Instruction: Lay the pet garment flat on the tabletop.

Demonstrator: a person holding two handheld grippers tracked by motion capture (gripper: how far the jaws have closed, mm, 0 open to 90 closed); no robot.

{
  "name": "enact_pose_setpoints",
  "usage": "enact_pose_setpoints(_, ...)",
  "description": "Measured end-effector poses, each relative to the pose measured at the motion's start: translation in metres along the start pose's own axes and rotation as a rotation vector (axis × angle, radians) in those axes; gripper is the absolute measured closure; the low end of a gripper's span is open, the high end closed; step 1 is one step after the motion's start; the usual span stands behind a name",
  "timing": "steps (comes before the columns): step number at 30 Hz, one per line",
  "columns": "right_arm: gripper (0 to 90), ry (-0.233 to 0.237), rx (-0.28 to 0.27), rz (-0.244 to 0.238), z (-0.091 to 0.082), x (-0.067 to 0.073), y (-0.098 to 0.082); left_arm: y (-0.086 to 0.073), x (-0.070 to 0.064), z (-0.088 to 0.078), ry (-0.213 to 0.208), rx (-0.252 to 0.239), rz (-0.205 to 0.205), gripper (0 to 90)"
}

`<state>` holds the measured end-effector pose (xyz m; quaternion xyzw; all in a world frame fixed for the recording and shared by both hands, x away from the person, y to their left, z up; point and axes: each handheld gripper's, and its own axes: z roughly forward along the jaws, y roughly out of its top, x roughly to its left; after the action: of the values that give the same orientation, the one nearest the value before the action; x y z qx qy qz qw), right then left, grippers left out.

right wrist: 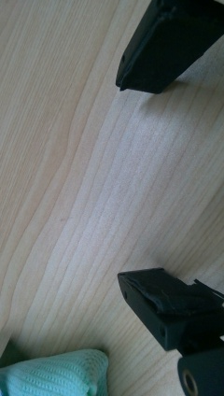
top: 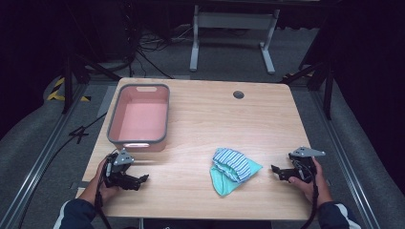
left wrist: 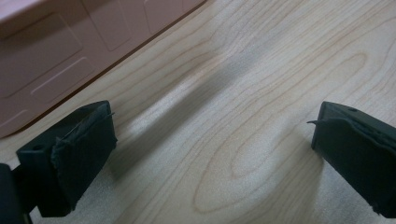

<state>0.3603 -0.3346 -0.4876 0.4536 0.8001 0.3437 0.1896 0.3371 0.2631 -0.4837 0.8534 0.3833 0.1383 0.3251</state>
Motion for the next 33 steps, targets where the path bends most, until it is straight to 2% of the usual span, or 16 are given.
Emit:
enact_pose_setpoints(4,7.1,0.002,-0.001,0.001,0.0,0.0,0.0,0.0,0.001,0.0,-0.001,-0.004,0.014,0.1)
enact_pose_setpoints(10,7.1,0.002,0.0,0.001,0.0,0.0,0.0,0.001,0.001,0.001,-0.009,-0.002,0.015,0.1)
enact_pose_setpoints(14,7.5,0.008,0.004,-0.014,-0.001,-0.002,-0.001,0.001,0.002,0.0,-0.006,-0.003,0.02,0.2)
enact_pose_setpoints(15,8.6,0.011,0.006,-0.012,-0.002,-0.002,-0.001,0.001,0.002,0.001,-0.01,-0.003,0.019,0.3)
enact_pose_setpoints(18,24.2,0.019,-0.019,0.001,-0.005,-0.005,-0.001,0.001,0.002,0.0,-0.01,-0.003,0.019,0.4)
enact_pose_setpoints(20,29.2,0.045,-0.029,0.002,-0.006,-0.005,-0.001,0.001,0.002,0.0,-0.01,-0.003,0.019,0.4)
enact_pose_setpoints(23,37.2,0.052,-0.038,-0.047,-0.009,0.003,0.003,0.001,0.001,0.0,-0.01,-0.003,0.02,0.4)
enact_pose_setpoints(24,39.3,0.06,-0.049,-0.049,-0.01,0.005,0.004,0.001,0.002,0.0,-0.009,-0.003,0.02,0.5)
enact_pose_setpoints(29,44.8,0.12,-0.104,-0.091,-0.02,0.02,0.015,0.0,0.001,0.0,-0.009,-0.002,0.022,0.8)
enact_pose_setpoints(33,49.1,0.168,-0.124,-0.158,-0.025,0.039,0.024,0.0,0.001,-0.001,-0.01,0.0,0.023,1.3)
